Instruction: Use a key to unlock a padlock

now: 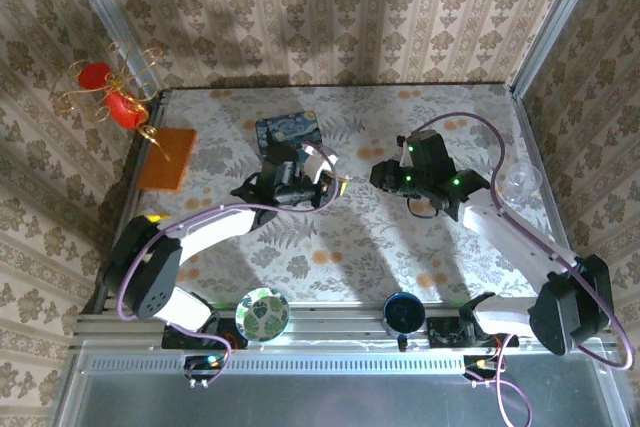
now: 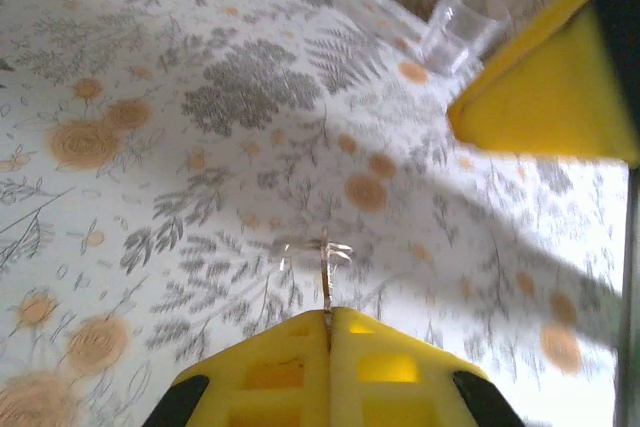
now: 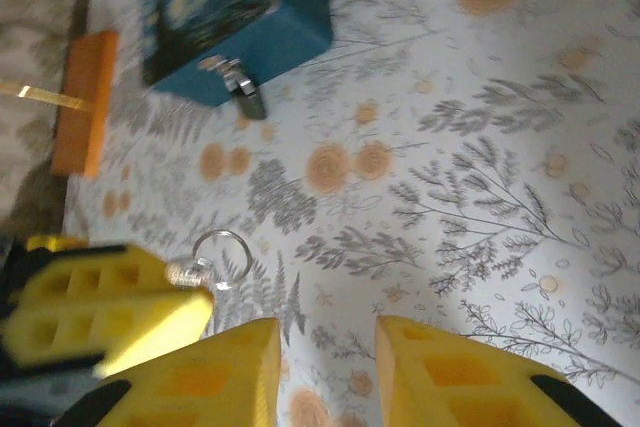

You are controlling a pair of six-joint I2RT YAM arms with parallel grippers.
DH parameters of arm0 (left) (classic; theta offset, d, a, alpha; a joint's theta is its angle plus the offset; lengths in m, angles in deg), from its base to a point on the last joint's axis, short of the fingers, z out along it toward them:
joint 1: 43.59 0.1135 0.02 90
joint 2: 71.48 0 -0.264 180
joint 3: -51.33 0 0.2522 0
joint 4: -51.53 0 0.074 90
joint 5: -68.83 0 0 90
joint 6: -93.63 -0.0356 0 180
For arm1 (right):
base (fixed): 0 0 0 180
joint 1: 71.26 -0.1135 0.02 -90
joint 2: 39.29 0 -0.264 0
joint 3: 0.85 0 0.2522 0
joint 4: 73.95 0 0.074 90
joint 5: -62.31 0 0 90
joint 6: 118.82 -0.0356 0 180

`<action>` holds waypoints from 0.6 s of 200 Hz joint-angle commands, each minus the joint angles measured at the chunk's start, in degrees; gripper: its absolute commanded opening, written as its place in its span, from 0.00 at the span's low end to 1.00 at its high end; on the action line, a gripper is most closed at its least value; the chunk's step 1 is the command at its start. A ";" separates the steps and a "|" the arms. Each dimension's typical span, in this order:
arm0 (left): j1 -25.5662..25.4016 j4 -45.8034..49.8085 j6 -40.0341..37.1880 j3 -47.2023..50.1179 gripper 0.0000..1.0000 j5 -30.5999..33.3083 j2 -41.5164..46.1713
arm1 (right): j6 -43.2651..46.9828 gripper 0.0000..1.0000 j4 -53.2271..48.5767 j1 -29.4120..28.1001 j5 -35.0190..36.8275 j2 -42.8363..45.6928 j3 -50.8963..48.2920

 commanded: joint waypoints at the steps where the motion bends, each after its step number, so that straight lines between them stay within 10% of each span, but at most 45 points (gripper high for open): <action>1: 0.07 16.82 -13.43 -3.22 0.00 -10.12 3.95 | 11.44 0.28 1.46 0.14 -11.03 4.22 0.40; 120: 0.01 30.34 -28.44 -6.75 0.00 -18.71 12.20 | 19.41 0.44 10.95 -3.68 -30.32 6.60 -4.61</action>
